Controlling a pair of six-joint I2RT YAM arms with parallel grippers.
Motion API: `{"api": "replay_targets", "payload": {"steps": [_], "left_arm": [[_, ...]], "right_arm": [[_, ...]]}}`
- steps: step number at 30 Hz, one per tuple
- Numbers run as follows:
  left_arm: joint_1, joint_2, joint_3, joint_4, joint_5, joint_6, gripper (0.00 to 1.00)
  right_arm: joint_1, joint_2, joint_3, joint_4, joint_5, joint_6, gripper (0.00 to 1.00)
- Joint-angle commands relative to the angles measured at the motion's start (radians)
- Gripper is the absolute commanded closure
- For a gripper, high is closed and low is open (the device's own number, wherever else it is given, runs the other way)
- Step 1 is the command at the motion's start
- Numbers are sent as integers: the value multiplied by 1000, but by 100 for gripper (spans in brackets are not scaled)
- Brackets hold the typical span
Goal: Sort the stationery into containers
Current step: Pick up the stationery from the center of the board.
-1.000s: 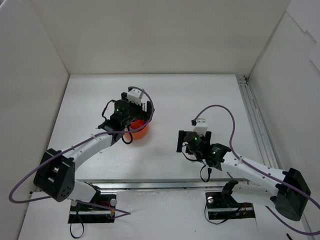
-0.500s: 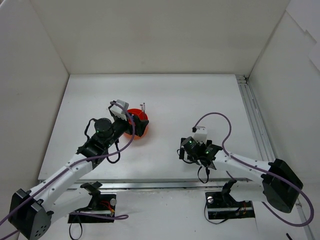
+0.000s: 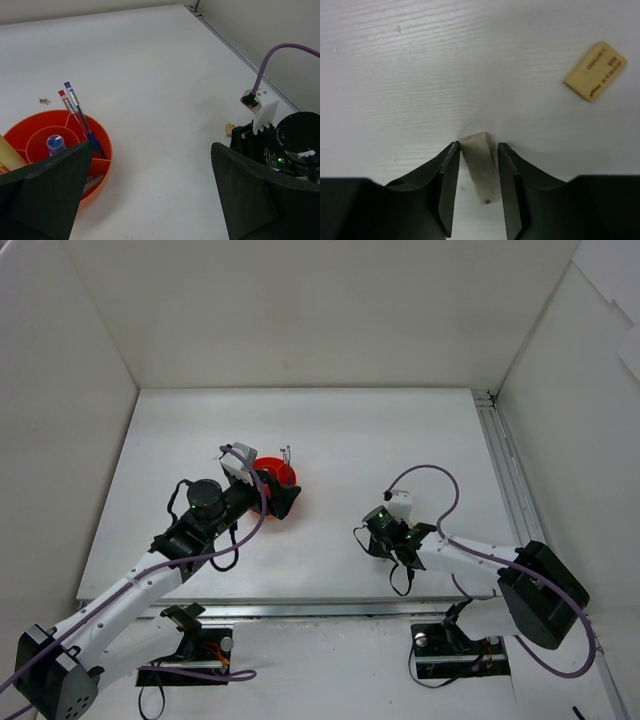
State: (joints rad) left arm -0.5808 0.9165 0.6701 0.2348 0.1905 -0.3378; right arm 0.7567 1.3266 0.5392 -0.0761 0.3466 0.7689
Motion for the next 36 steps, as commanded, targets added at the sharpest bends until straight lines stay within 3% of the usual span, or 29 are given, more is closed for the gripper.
{"api": "replay_targets", "payload": {"steps": [1,4,6,10,15,19,24,31,36], "left_arm": [[-4,-7,19,41,17,-18,1],[-4,-4,25,34,20,-20,1],[-4,12,37,26,46,-18,1],[-25,42,59,17,122,-17,1],[-68,88,49,46,321,43,1],[-120,146,60,69,469,75,1],[-233,235,105,96,420,74,1],[-257,347,195,103,290,31,1],[-257,419,249,91,283,20,13]], "right_arm": [[-17,-36,-27,120,-115,-26,69],[-17,-113,-45,170,-208,-78,83],[-13,-162,-59,200,-259,-120,88],[-11,-294,-53,199,-282,-152,93],[-4,-392,-36,228,-339,-191,95],[-17,-408,51,114,-197,-90,95],[-16,-386,154,53,-152,32,95],[10,-328,189,52,-137,89,95],[79,-320,220,49,-43,98,95]]}}
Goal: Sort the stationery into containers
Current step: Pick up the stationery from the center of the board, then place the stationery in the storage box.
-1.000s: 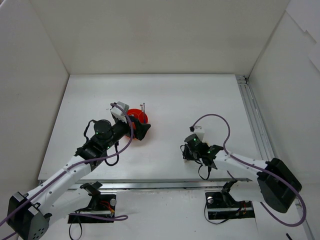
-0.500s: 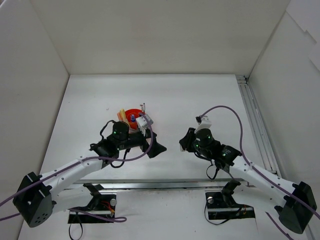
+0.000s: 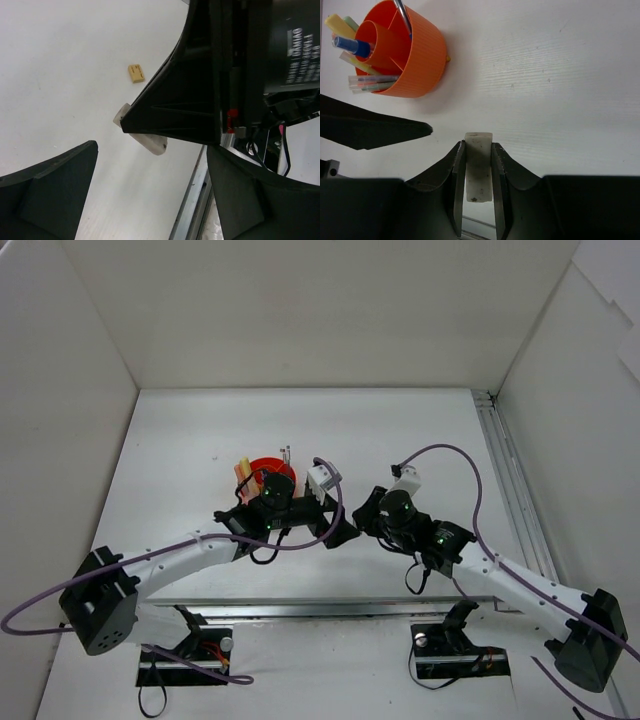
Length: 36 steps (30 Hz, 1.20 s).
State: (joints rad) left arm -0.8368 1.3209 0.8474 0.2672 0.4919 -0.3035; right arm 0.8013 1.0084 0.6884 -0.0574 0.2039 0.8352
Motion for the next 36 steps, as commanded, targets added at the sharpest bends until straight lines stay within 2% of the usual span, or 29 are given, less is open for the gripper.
{"api": "replay_targets", "payload": {"steps": [1,6,9,13,17,21,26,29,30,32,33,36], "left_arm": [[-1,33,85,55,-18,-14,16],[-10,49,91,41,-42,-8,22],[-19,40,88,43,-61,-2,22],[-19,32,91,69,-85,-5,29],[-19,40,93,128,-56,-2,33],[-19,64,108,130,-50,-3,49],[-19,52,97,136,-61,9,54],[-19,47,104,118,-84,24,67],[-19,44,104,118,-88,24,76],[-19,40,98,125,-98,17,88],[-19,40,97,129,-110,15,100],[-19,31,97,121,-128,23,100]], "right_arm": [[51,-1,83,31,109,31,95],[52,9,100,27,144,73,94],[58,6,108,24,158,87,94],[58,12,132,24,118,71,94],[61,39,138,27,95,82,94],[67,42,146,41,95,94,93],[67,18,142,51,107,117,92],[70,-2,131,51,98,107,91],[67,-4,128,79,94,105,90],[65,-11,123,80,91,105,90],[67,-10,122,80,89,105,89],[68,-10,119,80,80,94,87]]}}
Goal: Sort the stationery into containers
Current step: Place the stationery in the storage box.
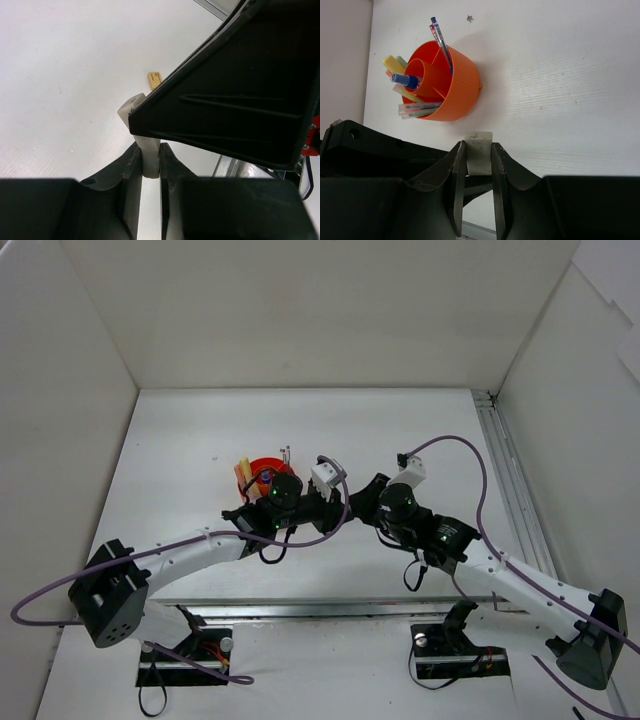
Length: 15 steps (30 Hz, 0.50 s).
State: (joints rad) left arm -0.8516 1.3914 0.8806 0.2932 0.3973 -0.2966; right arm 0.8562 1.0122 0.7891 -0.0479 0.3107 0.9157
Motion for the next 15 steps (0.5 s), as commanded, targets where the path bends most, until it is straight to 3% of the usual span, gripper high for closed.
{"api": "replay_targets", "payload": {"steps": [1,6,8,11,12,15], "left_arm": [[-4,-45,63,92,-38,22,100],[-4,-83,54,83,-75,53,100],[-4,-95,40,95,-72,59,100],[-4,-127,29,81,-98,83,100],[5,-140,27,74,-118,85,100],[87,-184,3,58,-46,93,100]], "right_arm": [[14,-14,19,71,-27,9,87],[12,-6,25,72,-21,0,86],[12,5,32,72,-25,-9,81],[12,0,35,71,-3,-14,47],[12,-6,32,68,11,-15,2],[14,-52,30,62,41,-40,2]]}}
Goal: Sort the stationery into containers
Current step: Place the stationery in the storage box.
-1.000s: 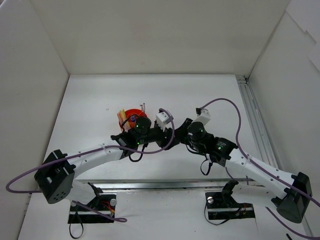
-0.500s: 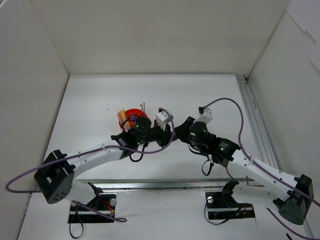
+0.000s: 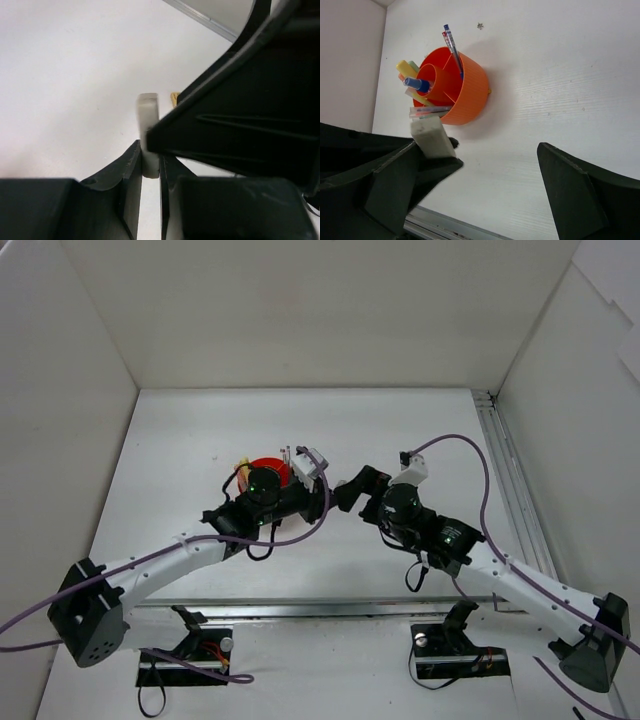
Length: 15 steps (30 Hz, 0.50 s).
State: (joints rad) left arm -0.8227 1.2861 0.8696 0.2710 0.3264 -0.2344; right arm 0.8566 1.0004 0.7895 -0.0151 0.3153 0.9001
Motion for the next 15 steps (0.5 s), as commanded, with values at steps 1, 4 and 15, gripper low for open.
{"api": "replay_targets", "payload": {"steps": [1,4,15], "left_arm": [[126,-85,11,67,48,29,100],[239,-100,58,-54,192,102,100],[632,171,586,-884,746,914,100]], "right_arm": [[10,-71,31,21,57,-52,2],[2,-133,24,-20,105,-88,2],[-82,-184,23,-101,33,-320,2]]}}
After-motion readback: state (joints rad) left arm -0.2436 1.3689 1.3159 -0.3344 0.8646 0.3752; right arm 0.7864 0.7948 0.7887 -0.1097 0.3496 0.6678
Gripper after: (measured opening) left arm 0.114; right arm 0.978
